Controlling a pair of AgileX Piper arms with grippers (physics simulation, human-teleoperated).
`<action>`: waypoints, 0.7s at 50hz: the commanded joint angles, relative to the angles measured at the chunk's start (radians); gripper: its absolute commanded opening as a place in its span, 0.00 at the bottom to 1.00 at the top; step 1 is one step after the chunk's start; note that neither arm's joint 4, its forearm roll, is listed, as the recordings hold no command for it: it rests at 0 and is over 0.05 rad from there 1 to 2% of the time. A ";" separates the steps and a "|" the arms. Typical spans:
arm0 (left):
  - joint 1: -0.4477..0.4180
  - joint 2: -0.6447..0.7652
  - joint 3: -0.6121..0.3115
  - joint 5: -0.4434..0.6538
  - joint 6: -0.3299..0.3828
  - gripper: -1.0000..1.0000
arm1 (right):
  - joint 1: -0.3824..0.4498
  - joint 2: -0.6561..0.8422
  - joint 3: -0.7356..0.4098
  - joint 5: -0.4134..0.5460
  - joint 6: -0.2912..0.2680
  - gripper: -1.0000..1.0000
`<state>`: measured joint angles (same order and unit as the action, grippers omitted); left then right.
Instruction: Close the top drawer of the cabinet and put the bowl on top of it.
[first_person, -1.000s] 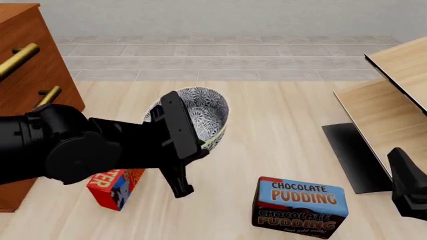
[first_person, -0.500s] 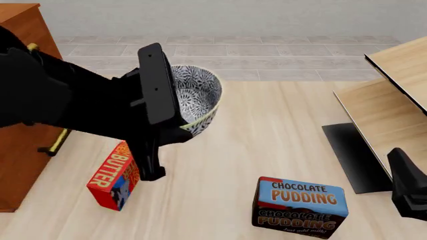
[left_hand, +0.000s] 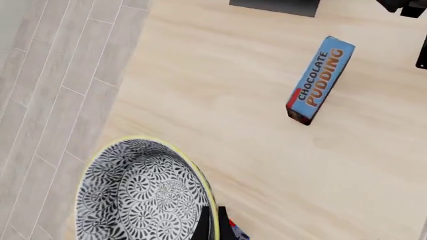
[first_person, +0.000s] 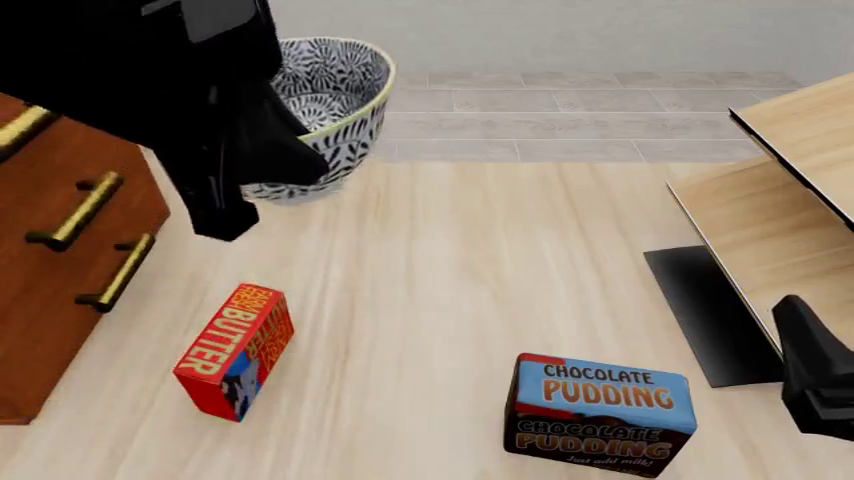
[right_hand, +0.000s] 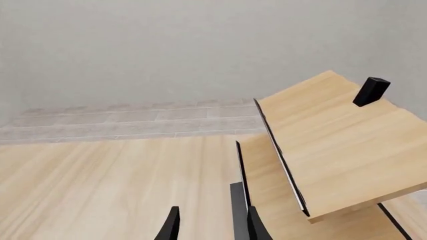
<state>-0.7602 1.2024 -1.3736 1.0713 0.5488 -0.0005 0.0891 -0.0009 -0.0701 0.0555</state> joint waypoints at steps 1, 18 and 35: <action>0.074 0.014 -0.145 0.114 -0.006 0.00 | 0.000 0.002 0.000 -0.002 -0.002 1.00; 0.249 0.024 -0.226 0.149 0.093 0.00 | -0.004 0.017 0.000 -0.012 -0.003 1.00; 0.422 0.032 -0.309 0.149 0.143 0.00 | -0.006 0.021 0.000 -0.012 -0.008 1.00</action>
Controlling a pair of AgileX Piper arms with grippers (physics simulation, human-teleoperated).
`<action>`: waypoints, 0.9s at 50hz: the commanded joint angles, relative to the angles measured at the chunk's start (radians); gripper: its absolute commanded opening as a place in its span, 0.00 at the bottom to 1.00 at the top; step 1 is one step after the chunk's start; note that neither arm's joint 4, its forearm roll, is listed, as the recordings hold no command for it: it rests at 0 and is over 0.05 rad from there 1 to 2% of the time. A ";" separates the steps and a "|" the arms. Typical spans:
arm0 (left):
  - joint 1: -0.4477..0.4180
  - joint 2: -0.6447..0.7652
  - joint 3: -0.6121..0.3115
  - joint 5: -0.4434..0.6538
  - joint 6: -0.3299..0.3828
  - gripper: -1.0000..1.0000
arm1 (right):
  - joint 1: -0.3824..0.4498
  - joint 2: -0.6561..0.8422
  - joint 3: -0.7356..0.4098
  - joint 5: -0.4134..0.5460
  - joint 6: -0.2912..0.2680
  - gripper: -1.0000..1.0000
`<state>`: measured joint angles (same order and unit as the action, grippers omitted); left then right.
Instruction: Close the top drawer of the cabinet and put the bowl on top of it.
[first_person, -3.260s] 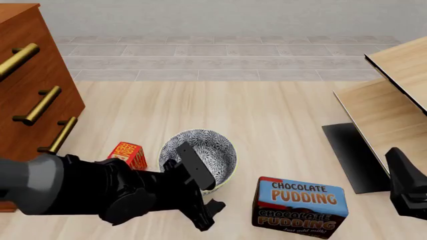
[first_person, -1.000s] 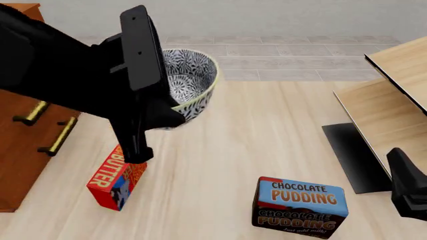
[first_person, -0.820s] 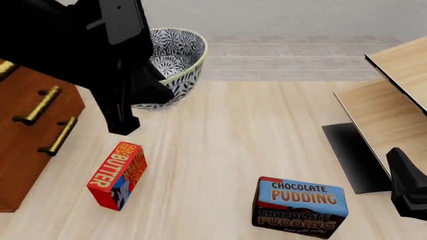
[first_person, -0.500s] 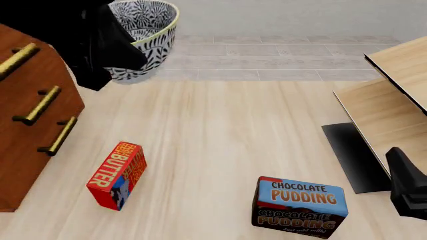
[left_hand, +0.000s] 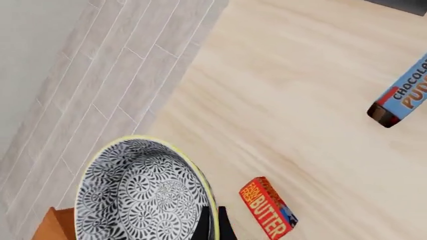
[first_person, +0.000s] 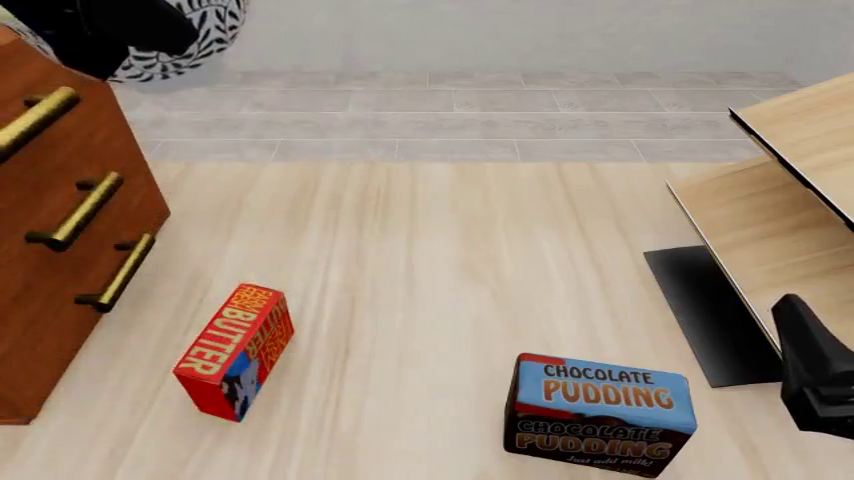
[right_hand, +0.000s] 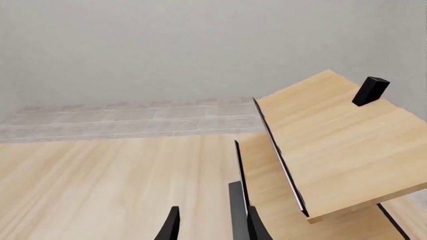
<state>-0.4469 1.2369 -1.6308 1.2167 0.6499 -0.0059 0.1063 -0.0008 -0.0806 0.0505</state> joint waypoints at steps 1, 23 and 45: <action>0.147 0.003 -0.052 0.003 0.065 0.00 | 0.000 0.005 0.000 -0.002 -0.004 1.00; 0.394 0.023 -0.120 0.003 0.145 0.00 | -0.005 0.018 0.000 -0.012 -0.006 1.00; 0.658 0.038 -0.190 0.003 0.175 0.00 | 0.006 0.026 0.000 -0.015 -0.020 1.00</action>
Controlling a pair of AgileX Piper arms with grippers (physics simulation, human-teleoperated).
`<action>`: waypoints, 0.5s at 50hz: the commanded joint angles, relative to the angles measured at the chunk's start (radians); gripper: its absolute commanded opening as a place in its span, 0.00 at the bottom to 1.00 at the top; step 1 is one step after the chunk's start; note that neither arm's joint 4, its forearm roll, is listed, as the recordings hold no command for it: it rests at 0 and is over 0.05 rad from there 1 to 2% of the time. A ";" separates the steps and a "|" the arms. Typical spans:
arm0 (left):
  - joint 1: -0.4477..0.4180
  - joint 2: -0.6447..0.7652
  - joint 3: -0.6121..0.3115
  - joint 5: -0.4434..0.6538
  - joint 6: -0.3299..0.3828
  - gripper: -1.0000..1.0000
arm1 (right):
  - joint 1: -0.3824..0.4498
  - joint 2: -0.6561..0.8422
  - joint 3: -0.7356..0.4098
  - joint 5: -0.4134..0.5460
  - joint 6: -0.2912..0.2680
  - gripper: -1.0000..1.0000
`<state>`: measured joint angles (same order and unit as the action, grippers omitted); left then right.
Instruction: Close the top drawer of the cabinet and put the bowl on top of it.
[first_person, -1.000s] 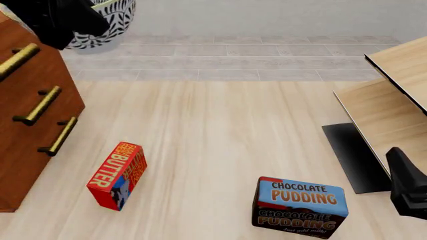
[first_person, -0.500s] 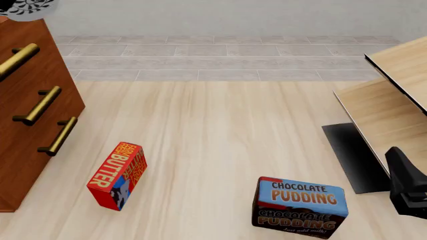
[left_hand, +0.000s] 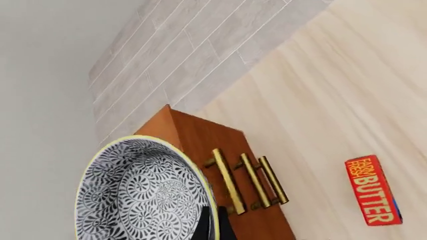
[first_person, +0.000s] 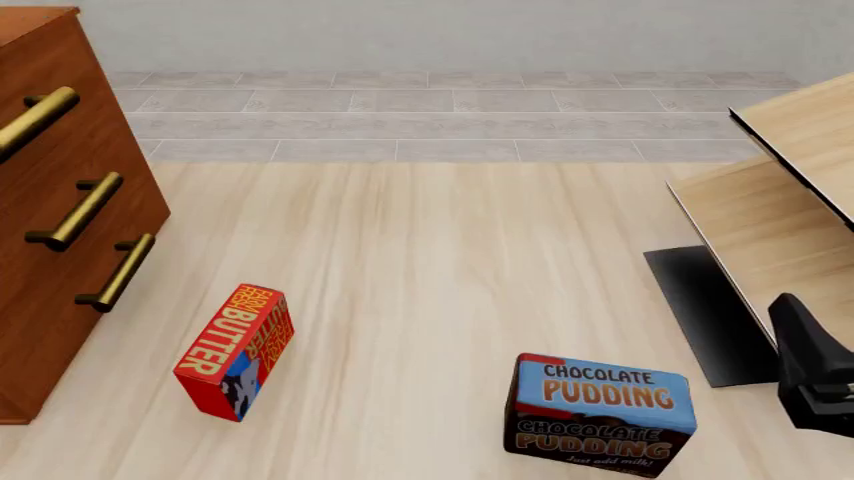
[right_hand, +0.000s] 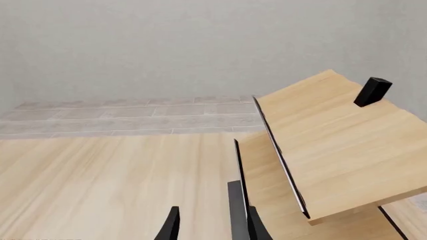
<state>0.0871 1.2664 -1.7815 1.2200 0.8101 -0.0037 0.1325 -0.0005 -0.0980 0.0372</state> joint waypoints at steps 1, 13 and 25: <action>0.128 0.009 -0.040 0.000 0.012 0.00 | 0.004 -0.006 0.000 0.007 -0.007 1.00; 0.187 0.035 -0.077 0.000 0.011 0.00 | 0.005 -0.010 0.000 0.013 -0.015 1.00; 0.213 0.074 -0.091 0.000 0.009 0.00 | 0.011 -0.001 0.000 0.006 -0.023 1.00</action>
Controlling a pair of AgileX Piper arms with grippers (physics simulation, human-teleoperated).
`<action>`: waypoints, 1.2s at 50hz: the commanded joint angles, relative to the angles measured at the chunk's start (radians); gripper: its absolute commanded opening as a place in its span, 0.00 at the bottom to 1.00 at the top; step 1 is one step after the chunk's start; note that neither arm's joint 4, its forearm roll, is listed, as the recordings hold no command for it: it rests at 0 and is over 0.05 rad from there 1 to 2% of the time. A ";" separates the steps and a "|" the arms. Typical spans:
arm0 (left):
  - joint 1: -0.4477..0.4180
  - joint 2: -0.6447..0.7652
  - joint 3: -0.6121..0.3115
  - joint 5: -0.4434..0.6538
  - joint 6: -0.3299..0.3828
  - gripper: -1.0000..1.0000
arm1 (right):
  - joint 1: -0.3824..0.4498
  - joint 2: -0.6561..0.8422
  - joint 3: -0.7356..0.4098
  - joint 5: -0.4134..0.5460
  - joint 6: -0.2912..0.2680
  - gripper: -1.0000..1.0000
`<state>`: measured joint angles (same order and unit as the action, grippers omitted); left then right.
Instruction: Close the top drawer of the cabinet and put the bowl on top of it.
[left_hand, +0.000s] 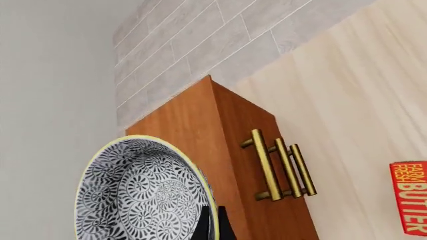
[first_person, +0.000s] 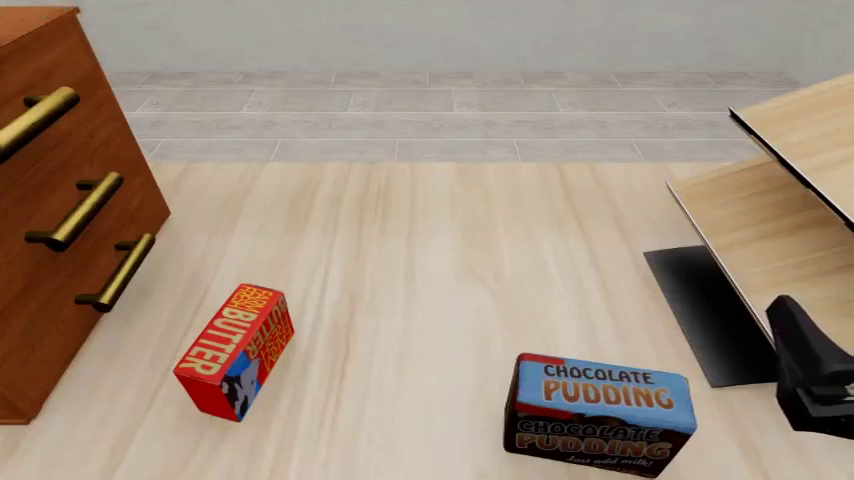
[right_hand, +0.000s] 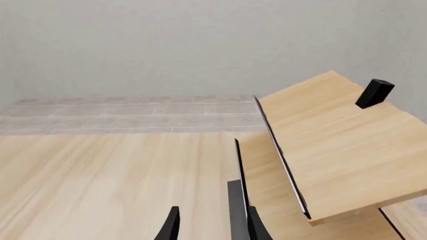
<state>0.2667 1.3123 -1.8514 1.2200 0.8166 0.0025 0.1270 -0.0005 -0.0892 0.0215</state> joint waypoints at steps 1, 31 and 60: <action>0.032 0.029 -0.022 0.000 0.000 0.00 | 0.004 0.003 0.000 -0.002 -0.008 1.00; 0.072 0.043 0.024 0.000 0.011 0.00 | 0.000 -0.012 0.000 0.014 -0.021 1.00; 0.107 0.065 0.036 -0.001 0.035 0.00 | 0.002 -0.004 0.000 0.007 -0.045 1.00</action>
<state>0.3622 1.3713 -1.8063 1.2200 0.8421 0.0034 0.1205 -0.0005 -0.0809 -0.0131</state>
